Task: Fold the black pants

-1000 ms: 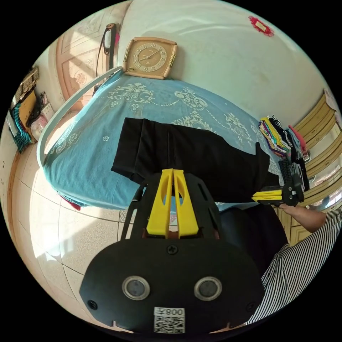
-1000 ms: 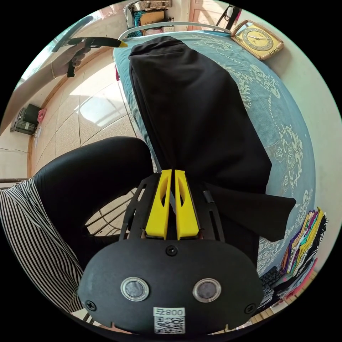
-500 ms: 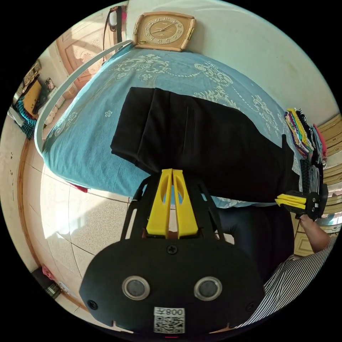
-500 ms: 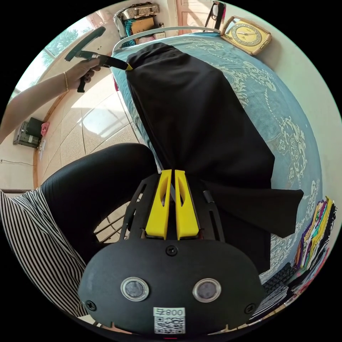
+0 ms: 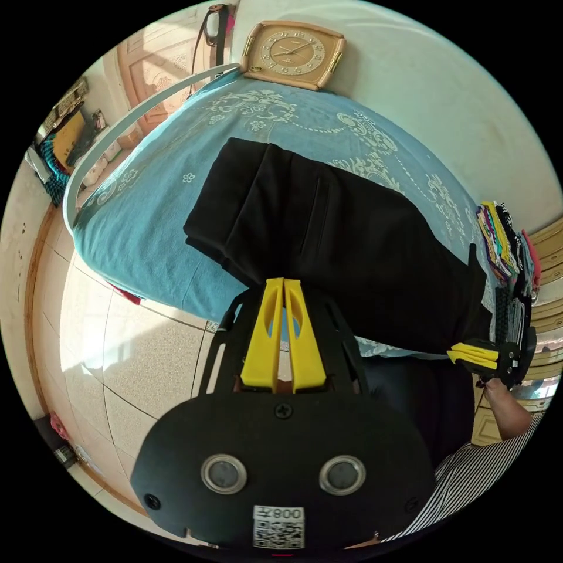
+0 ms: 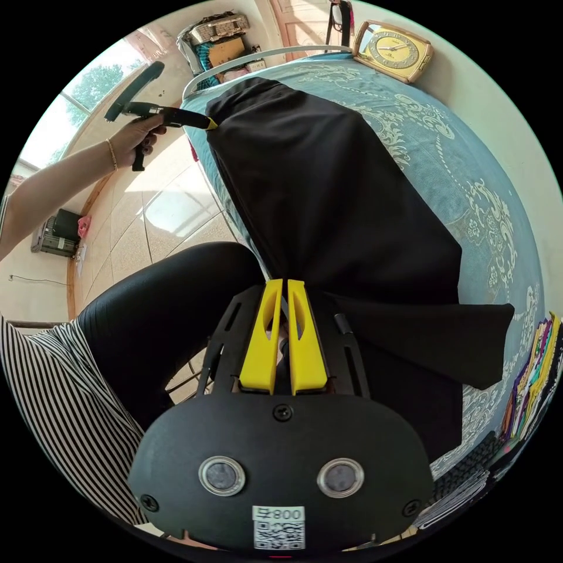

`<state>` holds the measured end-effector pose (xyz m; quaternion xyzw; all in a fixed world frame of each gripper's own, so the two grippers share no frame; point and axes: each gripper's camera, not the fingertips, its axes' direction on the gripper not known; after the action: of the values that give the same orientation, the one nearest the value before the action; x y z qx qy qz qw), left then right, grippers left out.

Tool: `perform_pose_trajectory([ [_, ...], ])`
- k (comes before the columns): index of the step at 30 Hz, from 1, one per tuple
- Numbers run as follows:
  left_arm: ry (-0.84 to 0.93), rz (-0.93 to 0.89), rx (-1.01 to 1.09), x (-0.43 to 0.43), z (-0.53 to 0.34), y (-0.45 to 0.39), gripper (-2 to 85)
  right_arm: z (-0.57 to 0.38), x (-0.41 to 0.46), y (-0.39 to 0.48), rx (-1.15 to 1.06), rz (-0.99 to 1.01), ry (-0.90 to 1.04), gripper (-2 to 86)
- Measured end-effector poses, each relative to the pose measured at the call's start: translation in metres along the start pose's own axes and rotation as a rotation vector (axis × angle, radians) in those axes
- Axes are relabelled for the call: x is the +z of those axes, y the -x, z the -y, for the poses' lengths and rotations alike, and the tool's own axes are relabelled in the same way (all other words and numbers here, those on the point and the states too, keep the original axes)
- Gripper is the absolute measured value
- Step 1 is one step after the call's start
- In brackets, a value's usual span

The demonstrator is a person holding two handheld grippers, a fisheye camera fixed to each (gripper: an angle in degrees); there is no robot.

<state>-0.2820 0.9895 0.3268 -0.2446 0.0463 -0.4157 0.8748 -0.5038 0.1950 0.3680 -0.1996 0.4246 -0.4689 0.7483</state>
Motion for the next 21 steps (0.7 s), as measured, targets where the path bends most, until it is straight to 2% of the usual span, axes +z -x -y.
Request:
perform_pose_trajectory([
  [6, -0.017, 0.007, 0.012, -0.015, 0.007, -0.034, 0.0, -0.012, 0.022, -0.021, 0.012, 0.02, 0.014, 1.6],
  [9, -0.078, -0.058, 0.121, -0.031, 0.005, -0.077, 0.0, -0.023, 0.028, -0.038, 0.036, 0.06, -0.013, 1.8],
  [13, 0.004, -0.084, 0.289, -0.016, 0.004, -0.149, 0.0, -0.041, 0.036, -0.061, 0.083, 0.105, -0.055, 2.0],
  [15, 0.067, -0.039, 0.307, -0.001, 0.005, -0.164, 0.0, -0.05, 0.037, -0.071, 0.111, 0.125, -0.07, 2.0],
  [21, 0.066, -0.09, 0.268, -0.009, 0.026, -0.188, 0.0, -0.09, 0.025, -0.116, 0.248, 0.236, -0.181, 0.9],
])
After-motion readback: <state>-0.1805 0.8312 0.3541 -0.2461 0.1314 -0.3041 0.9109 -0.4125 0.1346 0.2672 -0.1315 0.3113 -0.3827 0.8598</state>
